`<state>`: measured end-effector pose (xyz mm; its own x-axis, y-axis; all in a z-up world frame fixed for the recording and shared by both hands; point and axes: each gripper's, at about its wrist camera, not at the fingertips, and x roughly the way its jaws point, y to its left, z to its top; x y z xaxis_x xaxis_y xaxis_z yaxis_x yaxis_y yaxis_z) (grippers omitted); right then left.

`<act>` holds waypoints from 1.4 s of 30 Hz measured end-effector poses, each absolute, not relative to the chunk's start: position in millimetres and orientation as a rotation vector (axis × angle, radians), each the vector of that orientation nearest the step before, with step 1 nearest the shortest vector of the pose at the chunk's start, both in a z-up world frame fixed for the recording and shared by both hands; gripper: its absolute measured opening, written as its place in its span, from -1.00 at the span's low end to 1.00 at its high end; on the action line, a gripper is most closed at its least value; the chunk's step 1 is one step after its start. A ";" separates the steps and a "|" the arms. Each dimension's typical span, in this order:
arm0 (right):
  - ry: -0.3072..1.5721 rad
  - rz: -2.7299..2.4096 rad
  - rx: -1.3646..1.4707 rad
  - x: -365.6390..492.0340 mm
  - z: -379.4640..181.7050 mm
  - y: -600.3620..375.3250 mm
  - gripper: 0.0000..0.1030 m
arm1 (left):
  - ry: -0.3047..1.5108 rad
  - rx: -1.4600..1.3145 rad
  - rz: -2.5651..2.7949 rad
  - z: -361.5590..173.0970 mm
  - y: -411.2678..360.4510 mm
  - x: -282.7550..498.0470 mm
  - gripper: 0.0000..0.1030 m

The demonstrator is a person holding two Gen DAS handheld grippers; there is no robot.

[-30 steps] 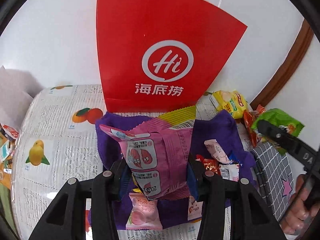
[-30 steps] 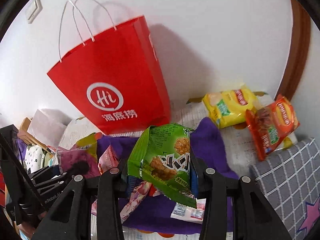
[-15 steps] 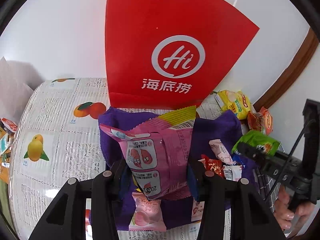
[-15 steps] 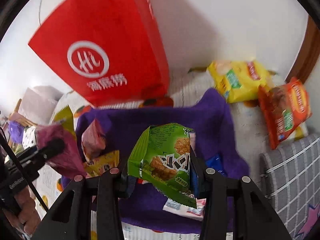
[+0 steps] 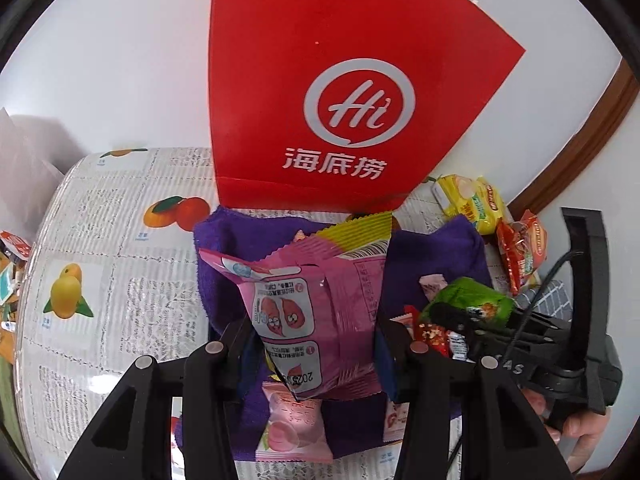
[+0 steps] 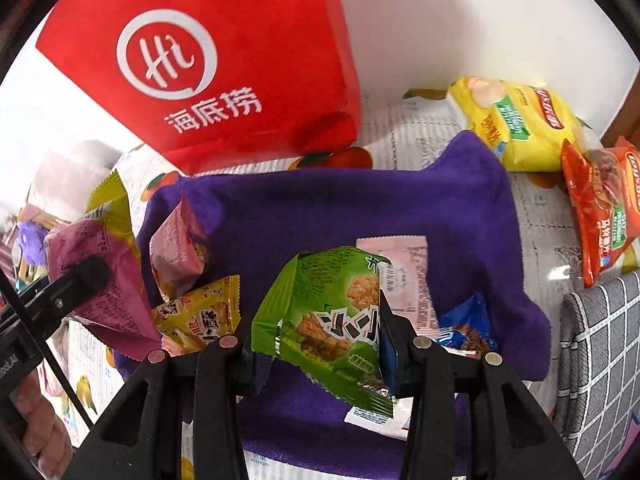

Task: Organize snacks
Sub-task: 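Carry the pink bag with the left tool while the right tool carries the green bag to the towel, then release the pink bag with the left tool while the right tool releases the green bag onto the towel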

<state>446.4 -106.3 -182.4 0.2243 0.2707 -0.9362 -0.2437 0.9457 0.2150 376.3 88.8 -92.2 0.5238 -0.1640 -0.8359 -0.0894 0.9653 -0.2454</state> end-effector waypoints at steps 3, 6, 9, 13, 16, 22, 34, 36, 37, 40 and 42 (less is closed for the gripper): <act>1.307 0.365 0.016 446.3 -182.6 -104.2 -0.03 | 1.019 -0.292 -0.084 -91.1 85.6 375.5 -0.12; 1.289 0.353 0.030 445.1 -175.5 -108.0 0.09 | 1.027 -0.303 -0.100 -93.8 81.7 376.1 -0.12; 1.271 0.356 0.057 444.0 -166.3 -113.0 0.11 | 1.039 -0.321 -0.134 -97.7 76.3 376.7 -0.12; 1.228 0.329 0.053 442.0 -150.2 -121.1 0.13 | 1.041 -0.363 -0.195 -100.8 70.1 377.2 -0.12; 1.203 0.318 0.081 441.2 -140.6 -128.6 0.19 | 1.046 -0.377 -0.219 -102.8 65.6 377.6 -0.12; 1.193 0.336 0.123 440.6 -132.7 -134.9 0.19 | 1.066 -0.361 -0.217 -108.9 58.2 379.8 -0.12; 1.164 0.323 0.132 437.0 -120.1 -141.0 0.19 | 1.074 -0.288 -0.206 -110.6 45.8 382.2 0.02; 1.161 0.322 0.125 436.3 -118.9 -140.3 0.19 | 1.061 -0.294 -0.209 -107.9 46.6 380.8 0.04; 1.158 0.319 0.120 435.6 -118.0 -140.1 0.19 | 1.053 -0.297 -0.212 -106.0 47.3 379.8 0.09; 1.146 0.310 0.099 433.2 -114.8 -137.6 0.19 | 1.029 -0.307 -0.221 -99.0 49.0 376.8 0.13; 1.130 0.308 0.081 429.2 -109.0 -134.7 0.19 | 1.024 -0.300 -0.217 -94.8 49.0 374.8 0.15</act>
